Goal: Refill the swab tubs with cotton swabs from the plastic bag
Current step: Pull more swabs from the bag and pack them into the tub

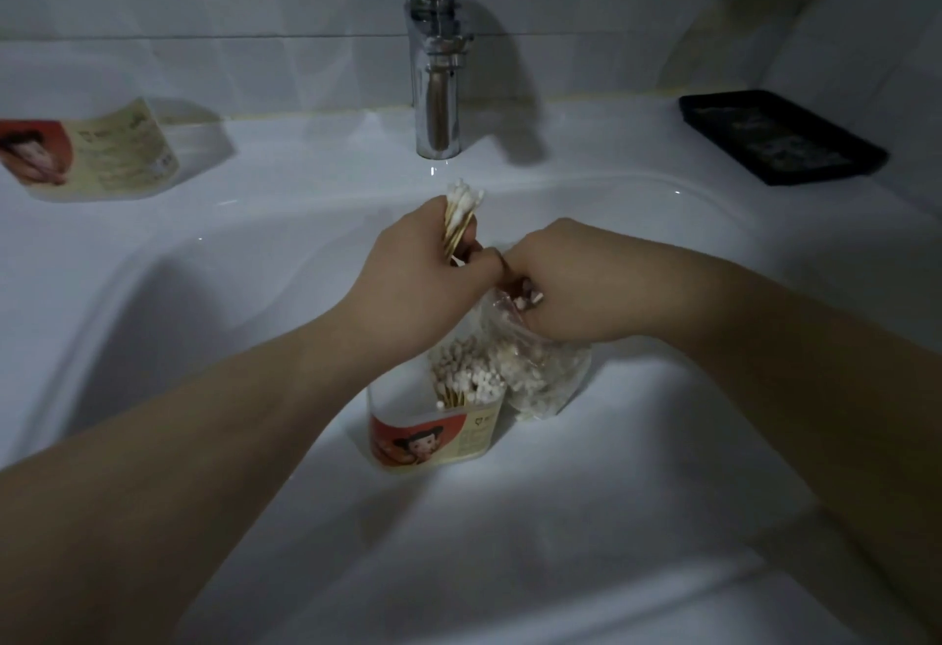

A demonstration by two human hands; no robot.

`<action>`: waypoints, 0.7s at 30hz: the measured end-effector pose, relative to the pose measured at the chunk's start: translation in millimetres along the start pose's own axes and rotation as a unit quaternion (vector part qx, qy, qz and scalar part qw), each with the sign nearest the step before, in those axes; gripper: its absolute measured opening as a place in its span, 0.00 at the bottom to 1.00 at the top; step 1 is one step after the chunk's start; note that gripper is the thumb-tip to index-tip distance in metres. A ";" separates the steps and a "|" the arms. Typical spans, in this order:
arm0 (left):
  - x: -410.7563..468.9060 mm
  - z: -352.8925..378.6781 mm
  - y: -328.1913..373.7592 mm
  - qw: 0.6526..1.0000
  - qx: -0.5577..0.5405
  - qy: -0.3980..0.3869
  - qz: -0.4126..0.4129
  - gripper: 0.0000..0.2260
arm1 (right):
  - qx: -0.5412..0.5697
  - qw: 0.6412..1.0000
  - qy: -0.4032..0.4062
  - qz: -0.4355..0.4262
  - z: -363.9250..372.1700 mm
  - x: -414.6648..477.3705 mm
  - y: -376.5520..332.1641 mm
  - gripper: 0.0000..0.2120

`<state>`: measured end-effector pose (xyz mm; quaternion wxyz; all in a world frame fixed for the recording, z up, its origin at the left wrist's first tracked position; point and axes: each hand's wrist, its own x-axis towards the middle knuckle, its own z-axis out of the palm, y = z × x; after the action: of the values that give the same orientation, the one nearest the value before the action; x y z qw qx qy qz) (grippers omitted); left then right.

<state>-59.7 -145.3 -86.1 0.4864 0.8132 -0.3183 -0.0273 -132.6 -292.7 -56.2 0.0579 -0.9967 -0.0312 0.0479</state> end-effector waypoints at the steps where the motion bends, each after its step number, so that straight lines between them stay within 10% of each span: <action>1: 0.0 -0.2 0.4 1.000 0.000 0.004 -0.001 0.09 | 0.010 1.000 0.007 0.002 -2.6 -0.5 0.5 0.04; 14: -0.2 -0.8 1.4 0.999 0.026 0.024 -0.021 0.10 | 0.237 0.962 0.118 0.067 -40.3 -19.5 19.3 0.05; 21: -3.3 -6.7 13.8 0.983 -0.087 0.126 0.100 0.15 | 0.266 0.952 0.135 0.071 -41.0 -20.2 17.2 0.04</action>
<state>-66.7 -142.7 -72.3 0.5917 0.7290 -0.3304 0.0960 -147.7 -315.7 -15.9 0.3215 -0.9418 0.0618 -0.0766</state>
